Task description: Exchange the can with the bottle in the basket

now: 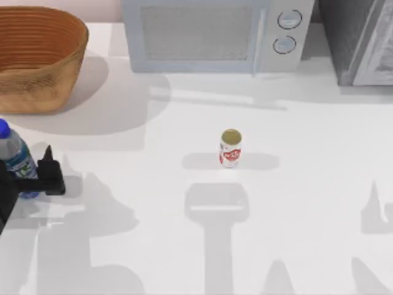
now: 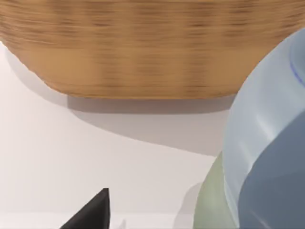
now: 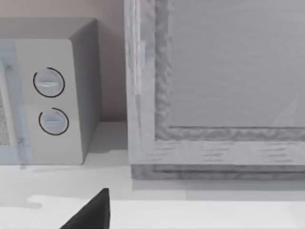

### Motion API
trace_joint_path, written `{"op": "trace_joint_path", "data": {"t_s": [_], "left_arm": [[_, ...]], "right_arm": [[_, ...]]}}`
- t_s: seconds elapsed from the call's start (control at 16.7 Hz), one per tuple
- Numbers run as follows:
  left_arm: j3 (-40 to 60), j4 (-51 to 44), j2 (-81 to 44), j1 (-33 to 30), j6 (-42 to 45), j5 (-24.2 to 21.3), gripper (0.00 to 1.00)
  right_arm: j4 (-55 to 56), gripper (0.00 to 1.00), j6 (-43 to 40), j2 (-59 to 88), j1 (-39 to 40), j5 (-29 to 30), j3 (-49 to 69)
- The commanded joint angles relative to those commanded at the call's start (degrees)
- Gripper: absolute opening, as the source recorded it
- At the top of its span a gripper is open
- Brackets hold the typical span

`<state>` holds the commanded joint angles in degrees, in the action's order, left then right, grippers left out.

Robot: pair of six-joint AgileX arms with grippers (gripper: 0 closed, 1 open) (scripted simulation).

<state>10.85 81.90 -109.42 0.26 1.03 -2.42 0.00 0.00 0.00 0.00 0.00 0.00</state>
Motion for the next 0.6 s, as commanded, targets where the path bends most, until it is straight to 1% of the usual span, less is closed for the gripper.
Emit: {"op": "trace_joint_path", "data": {"t_s": [0.24,0.6], "left_arm": [[0.2,0.1,-0.2,0.0,0.0,0.0,1.00],[0.2,0.1,-0.2,0.0,0.0,0.0,0.55]], "right_arm": [[0.0,1.00,0.0,0.0,0.0,0.0,0.0],[0.0,1.00,0.0,0.0,0.0,0.0,0.0]]}}
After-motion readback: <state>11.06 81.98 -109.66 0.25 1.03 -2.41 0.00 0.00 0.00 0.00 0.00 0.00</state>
